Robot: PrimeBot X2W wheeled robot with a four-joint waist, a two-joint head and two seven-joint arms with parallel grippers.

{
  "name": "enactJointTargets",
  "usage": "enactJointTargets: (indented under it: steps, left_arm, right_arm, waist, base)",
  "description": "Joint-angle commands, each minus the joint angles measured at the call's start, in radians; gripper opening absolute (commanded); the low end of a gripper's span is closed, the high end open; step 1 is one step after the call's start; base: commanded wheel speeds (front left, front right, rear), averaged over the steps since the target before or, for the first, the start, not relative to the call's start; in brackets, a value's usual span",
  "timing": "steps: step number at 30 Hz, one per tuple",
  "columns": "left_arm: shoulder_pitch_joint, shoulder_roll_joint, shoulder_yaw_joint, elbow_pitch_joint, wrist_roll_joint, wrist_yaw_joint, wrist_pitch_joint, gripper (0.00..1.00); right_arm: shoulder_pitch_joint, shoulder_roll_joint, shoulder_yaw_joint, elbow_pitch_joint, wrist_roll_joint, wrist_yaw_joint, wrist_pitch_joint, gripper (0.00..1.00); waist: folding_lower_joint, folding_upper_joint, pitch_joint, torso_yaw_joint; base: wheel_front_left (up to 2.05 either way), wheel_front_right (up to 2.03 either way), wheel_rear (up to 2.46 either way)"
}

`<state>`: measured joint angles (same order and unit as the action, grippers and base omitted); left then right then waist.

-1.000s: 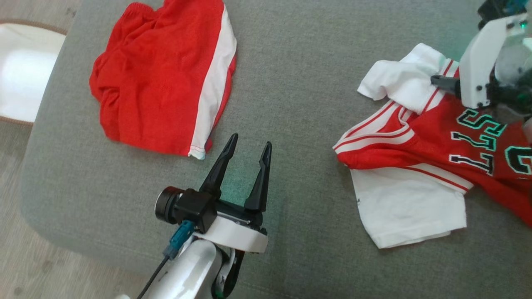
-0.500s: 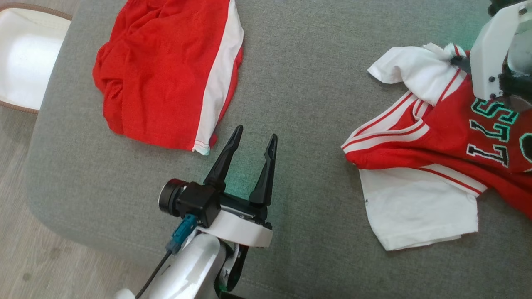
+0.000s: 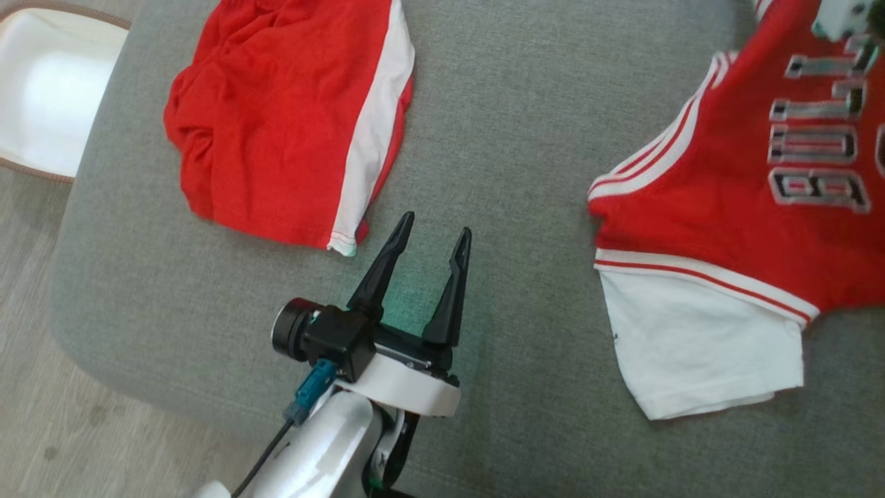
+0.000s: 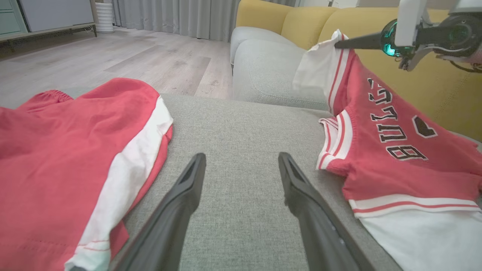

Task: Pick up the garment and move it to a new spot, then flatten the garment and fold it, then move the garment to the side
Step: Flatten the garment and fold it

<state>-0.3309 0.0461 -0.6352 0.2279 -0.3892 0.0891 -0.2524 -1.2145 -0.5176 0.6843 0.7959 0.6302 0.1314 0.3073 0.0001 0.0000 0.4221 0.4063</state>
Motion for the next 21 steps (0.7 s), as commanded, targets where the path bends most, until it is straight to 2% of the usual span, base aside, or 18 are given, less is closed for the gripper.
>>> enactJointTargets:
  steps: [1, 5, 6, 7, 13, 21]
  left_arm:
    - [-0.026, 0.004, 0.023, -0.03, -0.003, 0.004, -0.009, 1.0]
    - [-0.024, 0.004, 0.019, -0.031, -0.007, 0.005, -0.009, 1.0]
    - [-0.023, 0.004, 0.018, -0.03, -0.009, 0.006, -0.009, 1.0]
    - [-0.023, 0.004, 0.017, -0.029, -0.01, 0.007, -0.009, 1.0]
    - [-0.019, 0.004, 0.025, -0.021, -0.005, 0.009, -0.009, 1.0]
    - [-0.002, 0.004, 0.063, 0.0, 0.03, 0.0, -0.009, 1.0]
  right_arm:
    - [-0.044, 0.024, -0.002, 0.005, -0.018, -0.001, -0.059, 0.0]
    - [-0.089, 0.046, 0.013, 0.09, -0.036, -0.001, -0.145, 0.0]
    - [-0.095, 0.052, 0.025, 0.112, -0.042, -0.001, -0.149, 0.64]
    - [-0.099, 0.059, 0.036, 0.126, -0.041, -0.001, -0.155, 1.0]
    - [-0.103, 0.083, 0.078, 0.169, 0.008, -0.001, -0.205, 1.0]
    - [-0.039, 0.062, 0.116, 0.144, 0.102, -0.001, -0.303, 1.0]
  waist:
    - [-0.0001, 0.0, 0.002, 0.004]
    - [-0.0001, 0.0, 0.003, 0.011]
    - [-0.0001, 0.0, 0.002, 0.012]
    - [-0.0001, 0.0, 0.001, 0.012]
    - [-0.0001, 0.0, -0.024, -0.006]
    - [-0.0001, 0.0, -0.106, -0.073]
  base:
    - [0.0, 0.0, 0.0]
    - [0.0, 0.0, 0.0]
    - [0.0, 0.0, 0.0]
    - [0.0, 0.0, 0.0]
    - [0.0, 0.0, 0.0]
    - [0.0, 0.0, 0.0]
